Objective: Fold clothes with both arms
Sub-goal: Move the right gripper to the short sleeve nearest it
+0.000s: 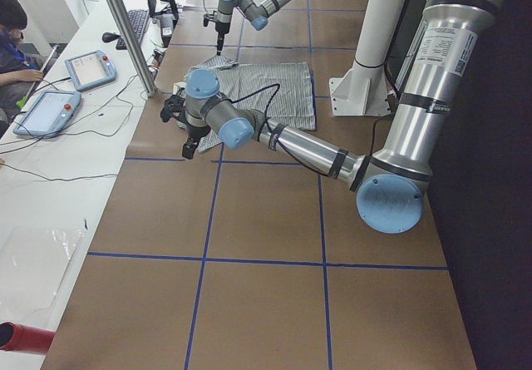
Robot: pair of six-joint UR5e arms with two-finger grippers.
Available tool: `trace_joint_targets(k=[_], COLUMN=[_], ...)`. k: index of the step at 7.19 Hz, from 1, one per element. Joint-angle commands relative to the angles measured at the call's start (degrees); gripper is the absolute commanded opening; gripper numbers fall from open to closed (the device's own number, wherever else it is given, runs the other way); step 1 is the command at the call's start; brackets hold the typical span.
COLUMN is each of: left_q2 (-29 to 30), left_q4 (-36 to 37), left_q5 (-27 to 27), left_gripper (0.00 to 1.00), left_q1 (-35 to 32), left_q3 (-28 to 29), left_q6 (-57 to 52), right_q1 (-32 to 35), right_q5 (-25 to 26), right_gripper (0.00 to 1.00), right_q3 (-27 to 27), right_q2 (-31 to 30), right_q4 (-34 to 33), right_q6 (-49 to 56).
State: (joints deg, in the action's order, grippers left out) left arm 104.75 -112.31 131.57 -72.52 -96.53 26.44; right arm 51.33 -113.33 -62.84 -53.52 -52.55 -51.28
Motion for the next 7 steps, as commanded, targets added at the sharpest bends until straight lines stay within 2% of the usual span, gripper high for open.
trace_joint_targets(k=[1, 2, 3, 5, 7], left_q2=[-0.16, -0.25, -0.16, 0.01, 0.01], left_q4=[-0.01, -0.01, -0.01, -0.01, -0.01], left_q5=[0.00, 0.00, 0.00, 0.09, 0.09], left_gripper=[1.00, 1.00, 1.00, 1.00, 1.00], left_q1=[0.01, -0.08, -0.08, -0.08, -0.08], left_q3=[0.02, -0.06, -0.24, -0.06, -0.06], left_q6=[0.02, 0.02, 0.02, 0.02, 0.19], right_q1=[-0.09, -0.09, -0.18, -0.27, -0.27], right_q5=[0.65, 0.65, 0.65, 0.47, 0.12], right_gripper=[0.89, 0.88, 0.81, 0.48, 0.21], right_q3=[3.07, 3.60, 3.69, 3.69, 3.35], right_q2=[1.93, 2.11, 2.11, 2.11, 1.93], right_q4=[0.00, 0.00, 0.00, -0.09, -0.09], right_q6=[0.48, 0.48, 0.48, 1.87, 3.11])
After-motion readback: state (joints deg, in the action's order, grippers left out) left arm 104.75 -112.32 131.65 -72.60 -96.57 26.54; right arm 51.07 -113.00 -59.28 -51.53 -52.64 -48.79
